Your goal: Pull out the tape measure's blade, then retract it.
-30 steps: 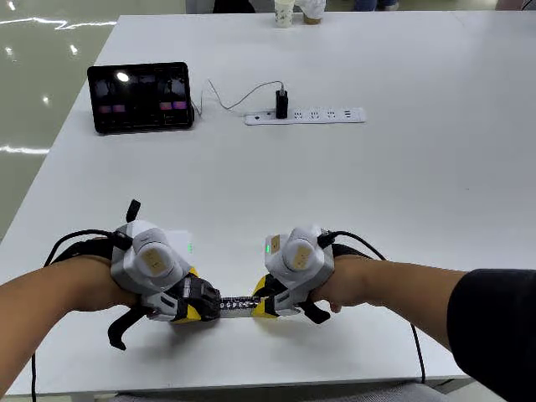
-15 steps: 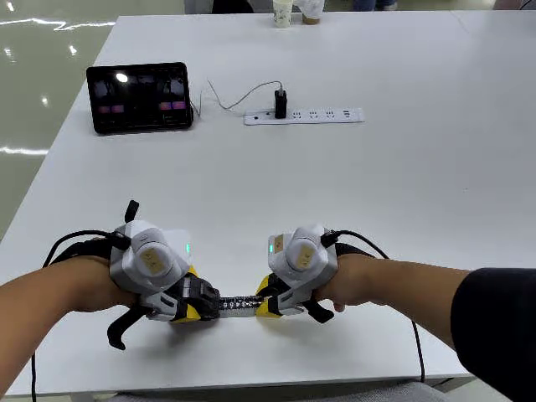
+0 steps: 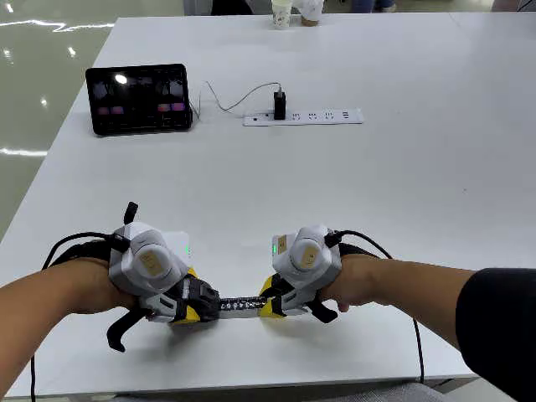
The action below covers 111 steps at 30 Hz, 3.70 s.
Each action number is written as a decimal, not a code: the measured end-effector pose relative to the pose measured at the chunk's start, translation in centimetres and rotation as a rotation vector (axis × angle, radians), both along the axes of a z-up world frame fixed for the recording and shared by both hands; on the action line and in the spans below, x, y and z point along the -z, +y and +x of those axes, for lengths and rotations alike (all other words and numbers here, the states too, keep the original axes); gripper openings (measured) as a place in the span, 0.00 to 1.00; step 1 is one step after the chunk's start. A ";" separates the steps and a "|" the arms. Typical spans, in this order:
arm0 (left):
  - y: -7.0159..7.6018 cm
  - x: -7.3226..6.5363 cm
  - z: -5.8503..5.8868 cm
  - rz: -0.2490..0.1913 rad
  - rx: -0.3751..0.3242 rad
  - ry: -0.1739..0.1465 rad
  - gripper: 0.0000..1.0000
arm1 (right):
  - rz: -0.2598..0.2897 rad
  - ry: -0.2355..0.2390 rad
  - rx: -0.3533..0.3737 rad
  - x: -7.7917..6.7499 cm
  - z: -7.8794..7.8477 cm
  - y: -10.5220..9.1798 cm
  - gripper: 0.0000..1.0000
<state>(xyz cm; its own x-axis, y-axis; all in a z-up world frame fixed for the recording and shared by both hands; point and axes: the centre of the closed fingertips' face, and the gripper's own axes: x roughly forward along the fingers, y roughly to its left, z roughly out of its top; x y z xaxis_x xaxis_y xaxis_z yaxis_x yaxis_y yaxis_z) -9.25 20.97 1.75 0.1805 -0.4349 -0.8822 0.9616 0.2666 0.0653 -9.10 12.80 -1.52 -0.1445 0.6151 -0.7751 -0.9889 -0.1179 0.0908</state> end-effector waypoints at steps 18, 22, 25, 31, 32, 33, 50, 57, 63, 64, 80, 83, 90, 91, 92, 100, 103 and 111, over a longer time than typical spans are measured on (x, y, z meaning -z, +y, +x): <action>0.0 0.0 0.0 -0.003 0.000 0.000 0.31 | -0.008 0.005 0.009 0.0 0.2 -1.0 0.10; 0.0 0.1 0.0 -0.003 0.000 0.001 0.31 | -0.010 0.008 0.017 0.2 0.4 -1.5 0.10; -0.1 0.1 0.0 -0.003 -0.001 0.000 0.31 | -0.010 0.003 0.012 0.3 0.4 -1.7 0.10; -0.1 0.1 0.0 -0.002 -0.001 0.001 0.31 | -0.014 0.003 0.013 0.1 0.5 -2.3 0.10; -0.1 0.0 0.0 -0.002 -0.001 0.001 0.31 | -0.015 0.004 0.015 0.2 0.5 -2.5 0.10; -0.1 0.0 0.0 -0.003 -0.001 0.001 0.31 | -0.016 0.004 0.015 0.2 0.5 -2.6 0.10; -0.2 0.1 0.0 -0.001 -0.002 0.002 0.31 | -0.021 0.001 0.024 0.0 0.9 -4.0 0.10; -0.2 0.1 0.0 0.000 -0.001 0.001 0.31 | -0.020 0.004 0.028 -0.1 0.8 -4.5 0.10; -0.2 0.1 0.0 0.000 -0.001 0.000 0.31 | -0.021 0.008 0.034 -0.1 0.8 -4.7 0.10; -0.2 0.1 0.0 -0.001 0.000 -0.001 0.31 | -0.021 0.008 0.034 -0.2 0.8 -4.8 0.10; -0.3 0.1 0.1 -0.005 0.001 -0.004 0.31 | -0.024 0.014 0.043 -0.1 0.9 -5.3 0.10; -0.3 0.0 0.0 -0.006 0.001 -0.004 0.31 | -0.024 0.015 0.045 -0.1 0.9 -5.3 0.10; -0.3 0.0 0.0 -0.007 0.000 -0.006 0.31 | -0.026 0.017 0.047 -0.2 0.9 -5.6 0.10; -0.3 0.0 0.0 -0.007 -0.001 -0.006 0.31 | -0.026 0.017 0.046 -0.2 0.8 -5.7 0.10; -0.3 0.0 0.0 -0.008 -0.002 -0.008 0.31 | -0.026 0.016 0.044 -0.2 0.9 -5.7 0.10; -0.3 0.0 0.1 -0.008 -0.003 -0.009 0.31 | -0.028 0.018 0.049 -0.2 1.0 -6.1 0.10; -0.3 0.1 0.1 -0.008 -0.003 -0.009 0.31 | -0.029 0.018 0.051 -0.1 1.1 -6.3 0.10; -0.3 0.1 0.1 -0.009 -0.003 -0.009 0.31 | -0.032 0.017 0.059 0.0 1.2 -6.7 0.10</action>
